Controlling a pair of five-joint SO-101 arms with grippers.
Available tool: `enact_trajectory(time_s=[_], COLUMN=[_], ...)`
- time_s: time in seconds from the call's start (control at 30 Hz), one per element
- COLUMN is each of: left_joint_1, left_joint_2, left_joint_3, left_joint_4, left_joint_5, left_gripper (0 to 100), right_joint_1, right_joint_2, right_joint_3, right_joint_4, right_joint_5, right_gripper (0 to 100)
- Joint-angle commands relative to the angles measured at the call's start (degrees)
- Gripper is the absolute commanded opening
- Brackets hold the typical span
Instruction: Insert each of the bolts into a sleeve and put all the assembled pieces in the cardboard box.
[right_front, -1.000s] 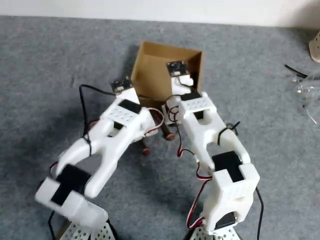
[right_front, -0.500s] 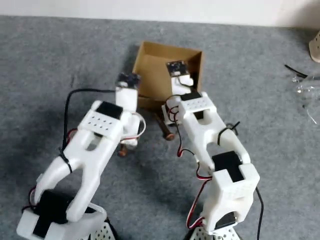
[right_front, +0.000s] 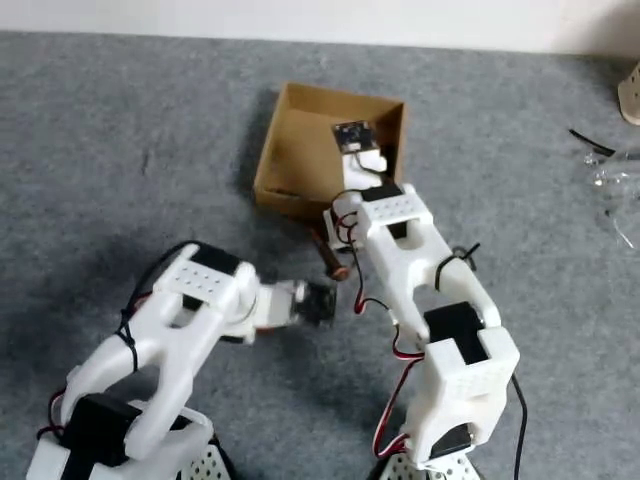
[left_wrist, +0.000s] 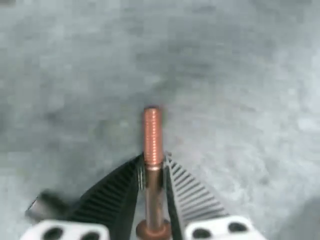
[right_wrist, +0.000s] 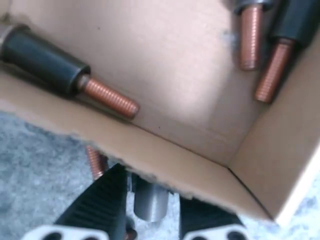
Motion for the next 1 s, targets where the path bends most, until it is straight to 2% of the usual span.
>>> enact_trajectory(time_s=[0.0, 0.23, 0.3, 0.5, 0.57, 0.63, 0.73, 0.83, 0.97], left_joint_1=[-0.48, -0.92, -0.84, -0.57, -0.40, -0.57, -0.92, -1.01, -4.97], left_joint_2=[-2.33, -2.42, -2.42, -2.42, -2.42, -2.42, -2.51, -2.51, -2.42], left_joint_3=[0.13, -0.04, -0.13, -1.80, -2.95, -4.44, -8.04, -11.65, -17.80], left_joint_4=[2.64, 3.69, 3.69, 3.43, 3.69, 3.69, 3.78, 5.98, 11.25], left_joint_5=[-9.32, -9.05, -6.07, -0.70, 1.23, 4.84, 15.12, 29.54, 52.92], left_gripper=[0, 0, 2, 25, 24, 18, 7, 9, 13], right_joint_1=[1.10, 1.10, 1.10, 1.10, 1.10, 1.10, 1.10, 1.10, 1.10], right_joint_2=[-4.44, -4.44, -4.44, -4.35, -4.35, -4.35, -4.35, -4.35, -4.35], right_joint_3=[-0.57, -0.57, -0.57, -0.66, -0.66, -0.66, -0.66, -0.66, -0.66], right_joint_4=[-3.03, -3.03, -3.03, -3.03, -3.03, -3.03, -3.03, -3.03, -3.03], right_joint_5=[-0.09, -0.09, -0.09, -0.09, -0.09, -0.09, -0.09, -0.09, -0.09], right_gripper=[0.3, 0.3, 0.3, 0.3, 0.3, 0.3, 0.3, 0.3, 0.3])
